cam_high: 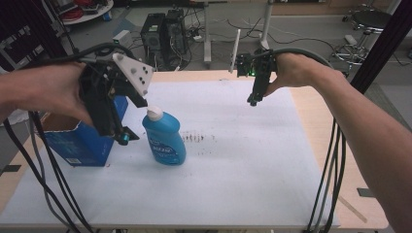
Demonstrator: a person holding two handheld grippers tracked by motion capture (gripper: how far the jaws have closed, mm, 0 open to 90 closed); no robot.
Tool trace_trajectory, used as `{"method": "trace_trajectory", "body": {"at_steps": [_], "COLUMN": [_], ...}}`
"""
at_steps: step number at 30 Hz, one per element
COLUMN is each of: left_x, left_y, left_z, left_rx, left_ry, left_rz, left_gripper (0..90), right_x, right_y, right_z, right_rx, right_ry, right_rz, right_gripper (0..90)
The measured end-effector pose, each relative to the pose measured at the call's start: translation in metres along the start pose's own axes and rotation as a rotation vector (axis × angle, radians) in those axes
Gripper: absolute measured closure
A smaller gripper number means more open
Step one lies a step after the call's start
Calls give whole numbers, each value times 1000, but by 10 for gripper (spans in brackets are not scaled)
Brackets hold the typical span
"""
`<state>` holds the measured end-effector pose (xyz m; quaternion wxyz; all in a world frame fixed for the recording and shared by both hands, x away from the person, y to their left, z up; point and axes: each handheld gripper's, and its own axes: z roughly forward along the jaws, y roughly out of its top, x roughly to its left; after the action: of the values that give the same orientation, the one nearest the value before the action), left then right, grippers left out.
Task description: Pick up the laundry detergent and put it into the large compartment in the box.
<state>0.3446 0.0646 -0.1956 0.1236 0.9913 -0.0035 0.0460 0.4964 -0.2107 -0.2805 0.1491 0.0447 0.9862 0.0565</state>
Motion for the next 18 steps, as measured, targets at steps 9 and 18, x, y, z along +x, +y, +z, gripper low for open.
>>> {"method": "trace_trajectory", "body": {"at_steps": [9,18], "left_x": [33,44], "left_y": [5,9], "left_z": [20,48], "left_rx": [43,52], "left_ry": [-9,-20], "left_rz": [21,65], "left_gripper": [196,196], "right_x": [1,3], "right_y": [1,0], "right_z": [-2,-4], "right_rx": [-12,-13], "right_ry": [-1,-4], "right_rz": [-16,-31], "right_gripper": [117,117]}}
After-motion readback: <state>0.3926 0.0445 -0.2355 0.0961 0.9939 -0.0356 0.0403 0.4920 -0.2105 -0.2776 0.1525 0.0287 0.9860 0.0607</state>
